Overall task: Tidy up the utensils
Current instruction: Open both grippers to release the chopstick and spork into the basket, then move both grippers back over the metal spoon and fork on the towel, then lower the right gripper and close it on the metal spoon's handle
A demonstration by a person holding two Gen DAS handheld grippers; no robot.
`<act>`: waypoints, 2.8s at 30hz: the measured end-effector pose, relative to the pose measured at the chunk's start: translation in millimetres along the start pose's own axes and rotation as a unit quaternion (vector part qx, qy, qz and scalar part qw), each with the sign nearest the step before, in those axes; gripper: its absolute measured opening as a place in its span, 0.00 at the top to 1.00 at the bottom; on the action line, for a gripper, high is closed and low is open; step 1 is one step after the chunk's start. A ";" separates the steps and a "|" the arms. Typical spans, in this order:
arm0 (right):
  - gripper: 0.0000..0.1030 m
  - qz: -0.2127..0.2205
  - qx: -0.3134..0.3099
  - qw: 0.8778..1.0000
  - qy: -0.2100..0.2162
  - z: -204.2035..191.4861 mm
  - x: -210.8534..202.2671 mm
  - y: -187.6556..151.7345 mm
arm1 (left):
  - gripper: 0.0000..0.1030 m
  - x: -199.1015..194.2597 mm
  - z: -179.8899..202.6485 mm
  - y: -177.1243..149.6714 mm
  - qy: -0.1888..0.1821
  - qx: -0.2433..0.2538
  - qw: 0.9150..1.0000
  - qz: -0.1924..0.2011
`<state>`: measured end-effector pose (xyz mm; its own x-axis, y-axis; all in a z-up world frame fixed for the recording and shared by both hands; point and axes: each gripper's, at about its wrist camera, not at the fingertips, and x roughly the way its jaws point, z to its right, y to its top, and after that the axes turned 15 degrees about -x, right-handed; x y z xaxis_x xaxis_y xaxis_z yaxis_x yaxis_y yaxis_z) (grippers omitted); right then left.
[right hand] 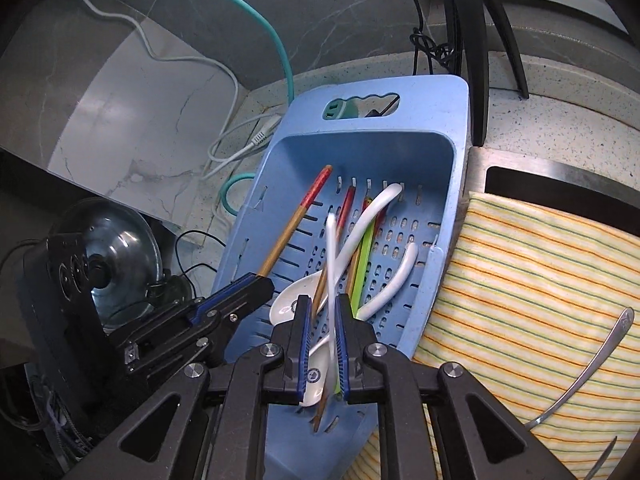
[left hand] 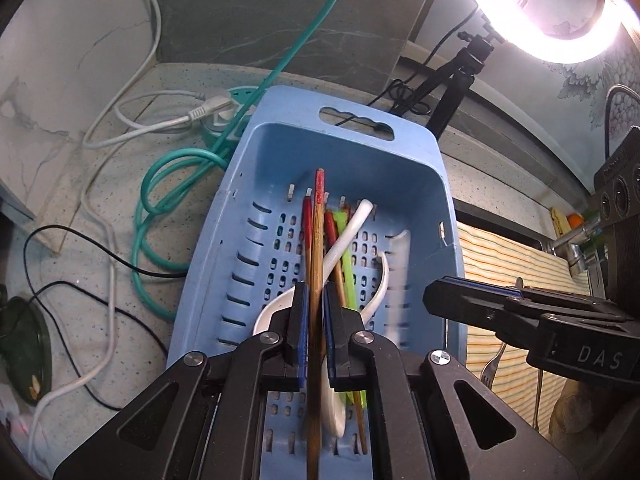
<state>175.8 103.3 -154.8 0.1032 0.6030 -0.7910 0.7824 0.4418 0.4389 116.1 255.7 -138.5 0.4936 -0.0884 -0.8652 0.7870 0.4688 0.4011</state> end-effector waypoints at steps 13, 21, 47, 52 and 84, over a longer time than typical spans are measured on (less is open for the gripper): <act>0.81 0.014 -0.008 1.000 -0.007 6.9 -20.7 0.8 | 0.83 -12.1 1.9 -1.7 0.004 -0.008 1.000 0.009; 0.77 0.031 -0.015 0.999 0.003 7.9 -54.6 -3.2 | 0.77 -41.5 21.3 -13.8 -0.005 0.019 0.999 0.025; 0.55 -0.001 -0.016 1.000 0.004 121.9 -166.7 -128.1 | 0.60 -54.6 139.5 -195.3 -0.090 0.129 0.987 -0.025; 0.55 -0.034 0.006 0.999 0.027 136.2 -151.5 -162.8 | 0.60 -40.4 158.2 -226.4 -0.104 0.138 0.983 -0.058; 0.56 -0.093 0.110 0.977 0.158 129.6 -106.5 -223.7 | 0.60 -9.8 167.6 -269.3 -0.164 0.122 0.970 -0.134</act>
<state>69.3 -145.8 -223.9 -0.2206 0.7171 -0.6611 0.8865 0.4301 0.1706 -38.6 -16.9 -187.6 0.3182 -0.4720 -0.8221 0.9479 0.1712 0.2686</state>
